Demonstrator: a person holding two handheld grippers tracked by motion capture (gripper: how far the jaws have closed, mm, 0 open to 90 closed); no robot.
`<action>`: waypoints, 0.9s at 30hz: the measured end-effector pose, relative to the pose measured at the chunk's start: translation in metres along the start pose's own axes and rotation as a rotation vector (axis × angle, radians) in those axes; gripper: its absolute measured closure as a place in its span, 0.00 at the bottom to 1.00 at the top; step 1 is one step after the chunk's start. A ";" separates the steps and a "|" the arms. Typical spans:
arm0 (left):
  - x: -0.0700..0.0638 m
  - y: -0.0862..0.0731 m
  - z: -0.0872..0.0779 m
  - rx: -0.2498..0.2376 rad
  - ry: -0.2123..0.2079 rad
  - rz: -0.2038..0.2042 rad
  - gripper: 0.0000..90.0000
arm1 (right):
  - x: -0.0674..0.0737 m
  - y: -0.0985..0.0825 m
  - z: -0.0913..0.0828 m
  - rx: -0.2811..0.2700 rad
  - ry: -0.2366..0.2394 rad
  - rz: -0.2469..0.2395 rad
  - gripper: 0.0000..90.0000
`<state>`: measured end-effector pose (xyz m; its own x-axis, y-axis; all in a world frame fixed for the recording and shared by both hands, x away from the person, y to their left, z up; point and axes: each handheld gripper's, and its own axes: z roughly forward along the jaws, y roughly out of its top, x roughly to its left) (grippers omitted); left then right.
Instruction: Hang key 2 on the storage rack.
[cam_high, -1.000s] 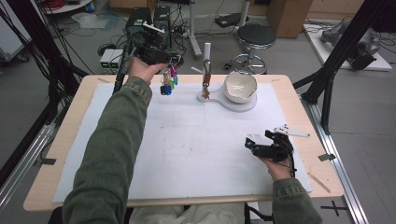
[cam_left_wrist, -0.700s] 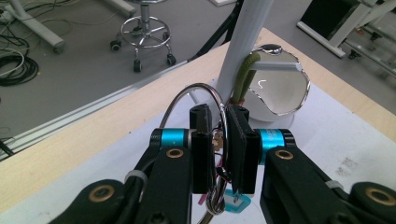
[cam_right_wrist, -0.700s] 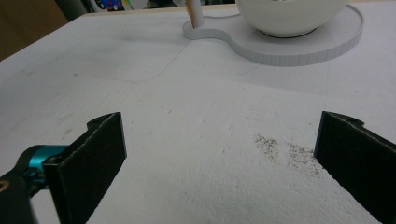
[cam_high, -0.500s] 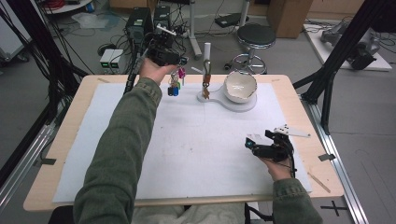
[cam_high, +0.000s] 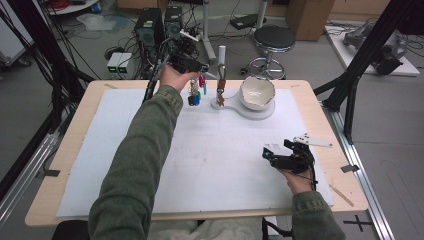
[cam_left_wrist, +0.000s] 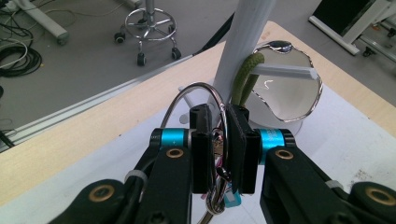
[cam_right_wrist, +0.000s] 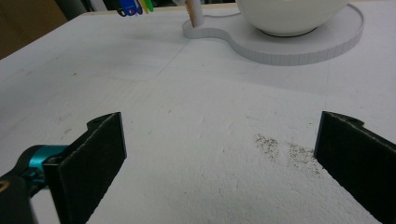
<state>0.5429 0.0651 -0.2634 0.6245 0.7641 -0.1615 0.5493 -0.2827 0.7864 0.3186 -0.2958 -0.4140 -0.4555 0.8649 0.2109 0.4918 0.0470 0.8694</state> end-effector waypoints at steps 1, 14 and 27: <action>-0.001 0.000 0.002 0.000 0.003 -0.001 0.89 | 0.000 0.000 0.000 0.002 0.001 0.002 0.02; -0.008 -0.001 0.016 0.015 0.011 -0.021 0.89 | 0.000 -0.001 -0.001 0.002 0.002 0.004 0.02; -0.015 -0.007 0.037 0.036 0.025 -0.025 0.89 | 0.000 -0.001 -0.002 0.002 0.001 -0.002 0.02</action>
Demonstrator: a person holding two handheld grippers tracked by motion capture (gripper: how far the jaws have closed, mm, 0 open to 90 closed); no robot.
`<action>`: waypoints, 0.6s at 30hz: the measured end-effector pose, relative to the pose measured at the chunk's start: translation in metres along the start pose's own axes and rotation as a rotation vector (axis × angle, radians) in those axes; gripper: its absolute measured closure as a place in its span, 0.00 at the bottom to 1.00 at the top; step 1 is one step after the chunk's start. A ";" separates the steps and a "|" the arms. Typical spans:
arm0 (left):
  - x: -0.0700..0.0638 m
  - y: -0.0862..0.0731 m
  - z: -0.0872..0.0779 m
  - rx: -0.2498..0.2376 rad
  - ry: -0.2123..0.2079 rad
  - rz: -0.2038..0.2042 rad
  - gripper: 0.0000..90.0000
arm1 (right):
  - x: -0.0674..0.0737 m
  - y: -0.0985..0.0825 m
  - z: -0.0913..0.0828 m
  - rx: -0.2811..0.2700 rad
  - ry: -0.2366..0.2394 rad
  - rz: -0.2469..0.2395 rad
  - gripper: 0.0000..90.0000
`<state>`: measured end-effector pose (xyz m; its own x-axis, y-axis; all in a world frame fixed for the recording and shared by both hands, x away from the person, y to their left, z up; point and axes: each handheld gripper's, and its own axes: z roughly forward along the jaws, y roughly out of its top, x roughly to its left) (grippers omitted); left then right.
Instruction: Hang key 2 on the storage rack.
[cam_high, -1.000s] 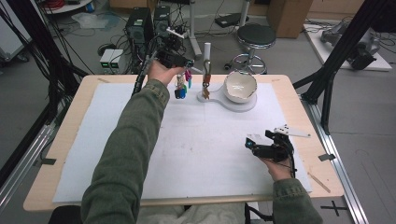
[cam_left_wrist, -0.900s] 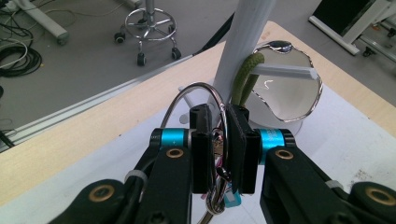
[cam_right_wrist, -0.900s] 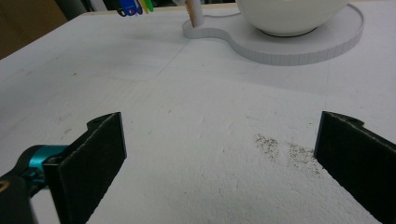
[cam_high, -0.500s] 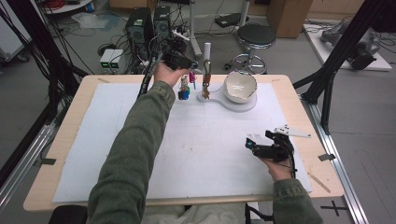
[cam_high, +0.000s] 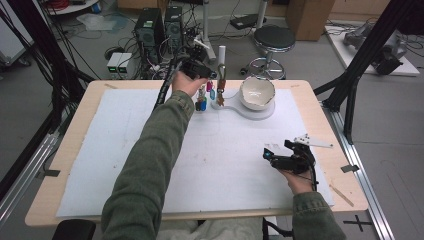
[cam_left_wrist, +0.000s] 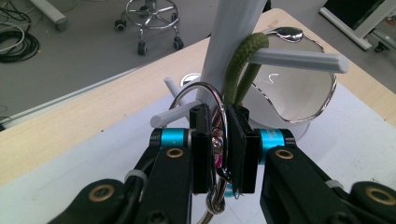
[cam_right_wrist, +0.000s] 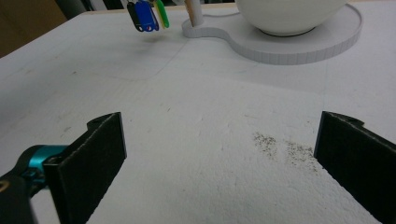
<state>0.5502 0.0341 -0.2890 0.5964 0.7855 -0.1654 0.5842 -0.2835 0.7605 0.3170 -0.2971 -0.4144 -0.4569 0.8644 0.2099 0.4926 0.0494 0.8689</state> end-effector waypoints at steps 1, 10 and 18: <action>-0.001 -0.001 0.002 -0.002 0.009 0.004 0.89 | 0.000 0.000 0.000 0.001 -0.002 -0.001 0.02; -0.002 -0.005 0.012 0.021 0.029 0.012 0.89 | -0.001 -0.001 -0.001 0.002 -0.001 0.000 0.02; 0.000 -0.007 0.018 0.035 0.032 0.000 0.89 | 0.000 -0.001 0.000 0.007 0.000 -0.006 0.02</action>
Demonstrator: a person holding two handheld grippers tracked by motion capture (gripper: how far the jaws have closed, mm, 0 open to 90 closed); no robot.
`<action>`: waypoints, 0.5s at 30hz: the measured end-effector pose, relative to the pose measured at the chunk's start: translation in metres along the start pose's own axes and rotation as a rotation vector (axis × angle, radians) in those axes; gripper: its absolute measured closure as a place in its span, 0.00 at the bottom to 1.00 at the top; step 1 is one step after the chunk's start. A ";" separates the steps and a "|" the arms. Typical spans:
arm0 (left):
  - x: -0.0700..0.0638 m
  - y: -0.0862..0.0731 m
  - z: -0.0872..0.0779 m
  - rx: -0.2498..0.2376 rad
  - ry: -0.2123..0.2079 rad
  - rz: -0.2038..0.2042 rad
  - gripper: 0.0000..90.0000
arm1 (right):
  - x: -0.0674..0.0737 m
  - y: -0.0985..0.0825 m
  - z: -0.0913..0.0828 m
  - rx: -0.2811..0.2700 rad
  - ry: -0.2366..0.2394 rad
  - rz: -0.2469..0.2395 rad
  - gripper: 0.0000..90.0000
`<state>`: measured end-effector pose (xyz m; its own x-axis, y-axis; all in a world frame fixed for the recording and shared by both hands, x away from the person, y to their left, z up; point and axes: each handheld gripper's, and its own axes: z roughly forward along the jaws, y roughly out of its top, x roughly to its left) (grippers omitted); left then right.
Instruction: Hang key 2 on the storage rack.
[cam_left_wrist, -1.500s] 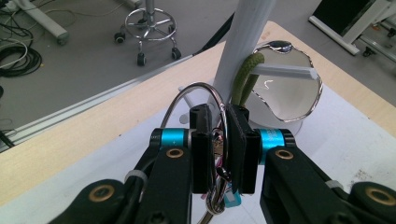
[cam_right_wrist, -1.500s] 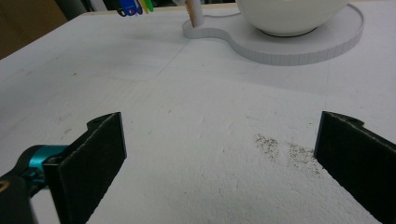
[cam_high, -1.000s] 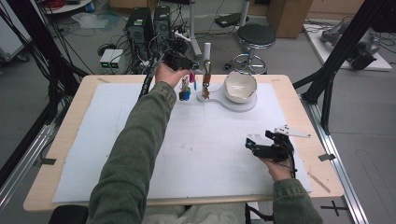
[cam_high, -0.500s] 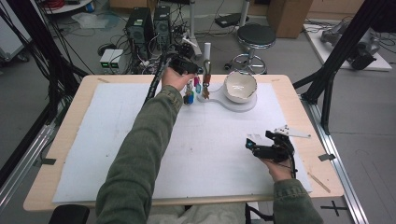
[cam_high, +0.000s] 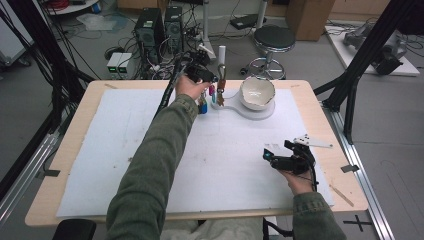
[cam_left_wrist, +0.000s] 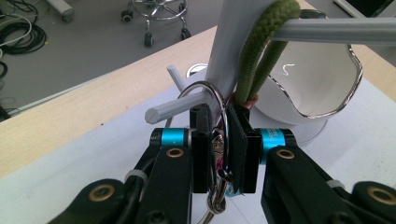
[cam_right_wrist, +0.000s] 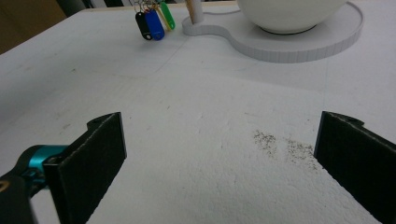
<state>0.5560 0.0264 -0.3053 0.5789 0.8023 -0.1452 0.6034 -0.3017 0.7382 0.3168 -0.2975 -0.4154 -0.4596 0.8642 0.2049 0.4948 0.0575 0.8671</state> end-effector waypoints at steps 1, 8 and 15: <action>0.000 0.000 0.000 0.002 -0.002 0.000 0.89 | 0.000 0.000 0.000 0.000 0.000 0.000 0.02; 0.003 -0.002 0.001 0.020 -0.010 -0.012 0.80 | 0.000 0.000 0.001 0.004 0.001 -0.002 0.02; 0.016 -0.007 -0.005 -0.015 -0.007 -0.105 0.54 | 0.001 -0.001 0.000 0.008 0.000 0.000 0.02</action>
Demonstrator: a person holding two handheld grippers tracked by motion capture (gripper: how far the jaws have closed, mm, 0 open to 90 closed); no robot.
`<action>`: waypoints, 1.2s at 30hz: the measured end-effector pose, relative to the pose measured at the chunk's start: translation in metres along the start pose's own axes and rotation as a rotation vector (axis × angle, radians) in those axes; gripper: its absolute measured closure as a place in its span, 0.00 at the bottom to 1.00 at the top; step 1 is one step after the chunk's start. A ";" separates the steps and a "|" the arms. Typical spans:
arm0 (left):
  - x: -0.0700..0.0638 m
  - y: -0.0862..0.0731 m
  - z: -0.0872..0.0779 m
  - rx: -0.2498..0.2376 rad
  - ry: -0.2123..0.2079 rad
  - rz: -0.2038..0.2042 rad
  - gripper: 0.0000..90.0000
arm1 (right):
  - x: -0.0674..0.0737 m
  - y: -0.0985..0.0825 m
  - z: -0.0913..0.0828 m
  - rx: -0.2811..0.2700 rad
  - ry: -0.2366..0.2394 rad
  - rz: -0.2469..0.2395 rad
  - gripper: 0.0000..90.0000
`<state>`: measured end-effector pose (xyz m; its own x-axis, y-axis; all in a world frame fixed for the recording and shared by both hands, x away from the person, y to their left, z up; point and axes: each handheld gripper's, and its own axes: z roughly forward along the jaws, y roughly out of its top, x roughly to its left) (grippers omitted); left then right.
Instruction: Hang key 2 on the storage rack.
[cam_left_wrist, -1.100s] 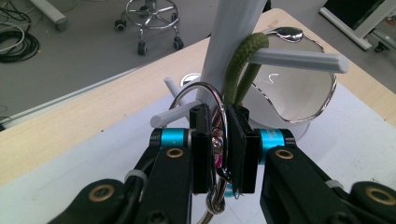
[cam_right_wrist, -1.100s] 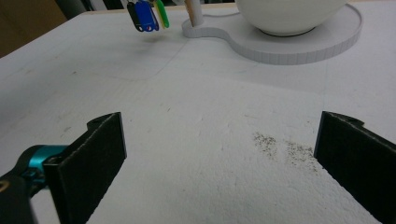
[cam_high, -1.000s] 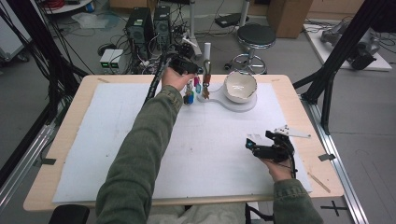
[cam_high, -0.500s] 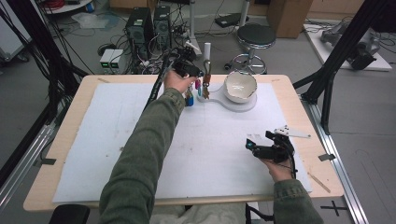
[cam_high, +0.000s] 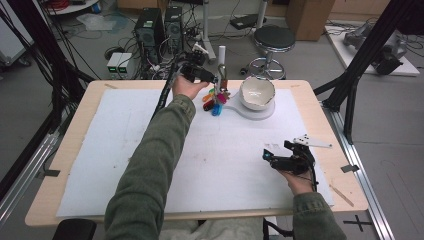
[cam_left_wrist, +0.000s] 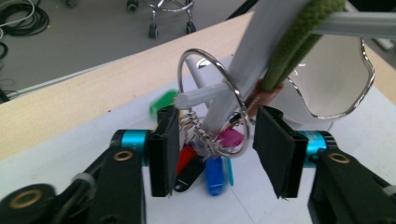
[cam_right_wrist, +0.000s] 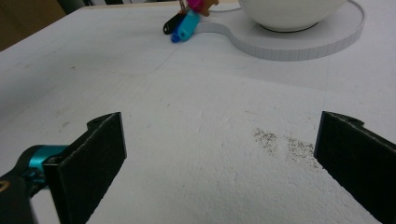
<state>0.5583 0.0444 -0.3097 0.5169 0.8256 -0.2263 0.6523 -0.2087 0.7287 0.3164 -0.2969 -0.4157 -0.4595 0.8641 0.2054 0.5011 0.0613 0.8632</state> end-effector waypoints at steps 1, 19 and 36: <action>0.003 -0.002 -0.001 -0.009 -0.013 -0.022 0.52 | -0.001 0.000 0.000 -0.004 -0.002 -0.006 0.02; 0.025 -0.020 -0.031 -0.085 0.077 -0.029 0.02 | -0.001 0.000 0.000 -0.005 -0.007 0.001 0.02; 0.040 -0.051 -0.060 -0.139 0.114 -0.048 0.02 | -0.001 0.000 0.001 -0.002 -0.008 -0.005 0.02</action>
<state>0.5120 0.1197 -0.3169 0.4157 0.8886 -0.1938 0.5878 -0.0999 0.8028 0.3170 -0.2974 -0.4163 -0.4561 0.8677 0.1978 0.4974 0.0642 0.8651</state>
